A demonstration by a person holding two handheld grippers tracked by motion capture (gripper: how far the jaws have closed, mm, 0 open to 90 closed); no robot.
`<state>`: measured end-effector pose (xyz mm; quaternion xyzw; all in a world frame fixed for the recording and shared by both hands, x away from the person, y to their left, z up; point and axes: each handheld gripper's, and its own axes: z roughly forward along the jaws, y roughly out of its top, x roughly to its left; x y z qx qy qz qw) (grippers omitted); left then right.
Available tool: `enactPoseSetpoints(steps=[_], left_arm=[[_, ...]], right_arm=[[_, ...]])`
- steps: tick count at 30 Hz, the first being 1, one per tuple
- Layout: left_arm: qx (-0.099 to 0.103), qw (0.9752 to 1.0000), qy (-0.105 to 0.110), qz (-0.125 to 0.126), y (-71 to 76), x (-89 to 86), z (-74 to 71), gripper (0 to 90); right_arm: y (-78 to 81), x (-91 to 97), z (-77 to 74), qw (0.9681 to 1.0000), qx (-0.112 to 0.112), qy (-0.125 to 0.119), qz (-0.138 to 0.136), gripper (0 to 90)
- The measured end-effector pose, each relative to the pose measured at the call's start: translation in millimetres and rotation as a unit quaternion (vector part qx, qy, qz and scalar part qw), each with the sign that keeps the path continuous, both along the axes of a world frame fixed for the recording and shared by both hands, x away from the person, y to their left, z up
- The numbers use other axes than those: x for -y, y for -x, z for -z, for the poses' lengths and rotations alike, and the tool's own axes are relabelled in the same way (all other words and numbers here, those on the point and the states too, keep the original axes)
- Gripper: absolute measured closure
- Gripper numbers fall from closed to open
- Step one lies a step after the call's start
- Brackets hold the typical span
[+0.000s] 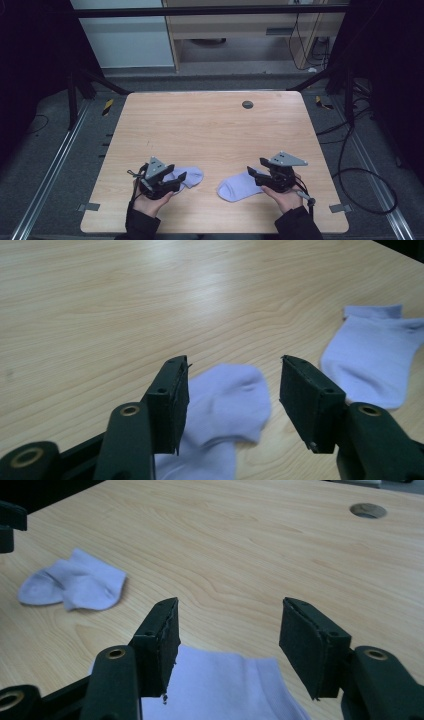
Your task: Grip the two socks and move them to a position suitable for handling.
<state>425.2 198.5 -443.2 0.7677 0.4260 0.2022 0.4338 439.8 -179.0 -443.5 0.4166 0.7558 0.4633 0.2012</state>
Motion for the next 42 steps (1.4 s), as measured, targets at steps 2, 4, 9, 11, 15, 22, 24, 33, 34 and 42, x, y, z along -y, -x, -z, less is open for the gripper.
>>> enactPoseSetpoints(steps=[2,4,9,11,15,22,24,33,34,42], left_arm=[[-0.001,0.9999,-0.001,-0.012,1.9,-11.5,1.7,43.8],[-0.004,0.9997,-0.001,-0.023,2.9,-20.2,3.6,43.6],[-0.015,0.9990,-0.011,-0.041,5.9,-37.4,10.5,43.3],[-0.021,0.9986,-0.014,-0.046,7.0,-41.9,14.4,43.4],[-0.035,0.9979,-0.025,-0.049,8.6,-46.6,22.1,44.4],[-0.049,0.9965,-0.046,-0.049,5.8,-45.1,32.3,50.8],[-0.052,0.9963,-0.049,-0.048,4.9,-44.8,34.1,52.6],[-0.062,0.9953,-0.067,-0.032,0.6,-38.5,42.0,59.9],[-0.063,0.9952,-0.068,-0.032,0.0,-37.8,42.6,60.7],[-0.073,0.9940,-0.078,-0.025,-4.2,-34.3,48.7,66.9]], right_arm=[[-2.1,-7.3,-4.0,0.9999,0.000,-0.004,-0.011,41.6],[-3.9,-14.6,-6.7,0.9998,0.002,-0.007,-0.020,41.9],[-7.4,-38.2,-9.5,0.9989,0.001,-0.003,-0.047,42.7],[-9.1,-49.0,-9.2,0.9982,0.000,-0.004,-0.059,43.6],[-12.5,-72.3,-6.9,0.9966,-0.006,0.007,-0.082,46.7],[-16.7,-108.5,2.3,0.9932,-0.017,0.020,-0.113,50.7],[-17.2,-116.5,5.3,0.9925,-0.021,0.022,-0.119,52.0],[-19.7,-148.1,21.0,0.9877,-0.035,0.043,-0.146,57.6],[-20.1,-151.3,22.7,0.9870,-0.037,0.047,-0.149,57.8],[-22.4,-175.3,35.6,0.9825,-0.046,0.065,-0.168,59.5]])
